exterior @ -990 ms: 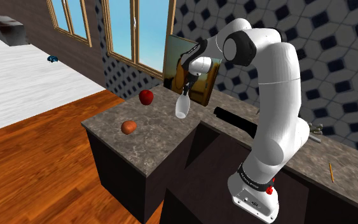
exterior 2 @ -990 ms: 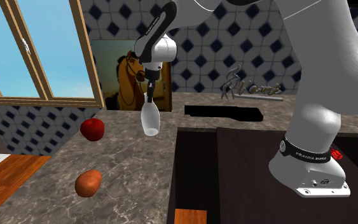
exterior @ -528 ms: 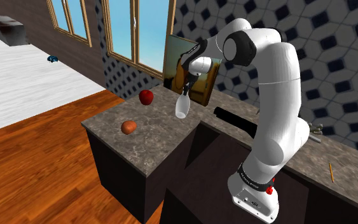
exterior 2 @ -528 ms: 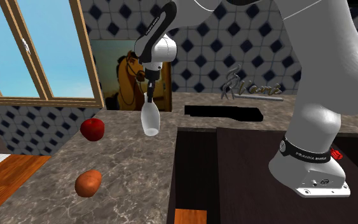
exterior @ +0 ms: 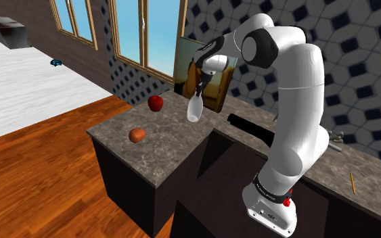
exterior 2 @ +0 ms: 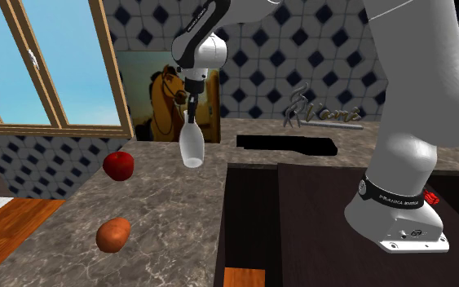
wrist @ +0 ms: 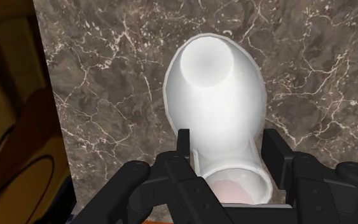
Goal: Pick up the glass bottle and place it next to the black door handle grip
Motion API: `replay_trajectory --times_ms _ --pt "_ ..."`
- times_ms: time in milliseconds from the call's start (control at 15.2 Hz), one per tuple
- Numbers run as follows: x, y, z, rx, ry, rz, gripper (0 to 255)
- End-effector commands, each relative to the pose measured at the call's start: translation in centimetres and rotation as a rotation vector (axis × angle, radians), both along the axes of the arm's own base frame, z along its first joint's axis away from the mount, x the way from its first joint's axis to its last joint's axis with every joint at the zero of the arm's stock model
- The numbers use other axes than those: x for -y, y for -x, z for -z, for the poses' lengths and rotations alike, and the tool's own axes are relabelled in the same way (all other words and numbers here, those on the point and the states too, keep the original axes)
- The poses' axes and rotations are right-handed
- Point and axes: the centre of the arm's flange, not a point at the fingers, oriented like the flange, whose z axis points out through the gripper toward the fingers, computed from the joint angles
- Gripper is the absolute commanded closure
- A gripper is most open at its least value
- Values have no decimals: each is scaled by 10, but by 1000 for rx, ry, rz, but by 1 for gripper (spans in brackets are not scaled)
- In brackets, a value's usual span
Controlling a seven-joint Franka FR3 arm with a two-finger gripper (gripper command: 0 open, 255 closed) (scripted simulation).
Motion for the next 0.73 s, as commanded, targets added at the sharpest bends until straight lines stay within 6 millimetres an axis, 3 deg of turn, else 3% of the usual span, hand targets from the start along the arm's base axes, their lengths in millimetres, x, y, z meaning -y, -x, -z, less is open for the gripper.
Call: replay_trajectory --times_ms 0,660 --pt "1 1 -11 0 0 0 255" --pt "1 1 -64 0 0 0 255"
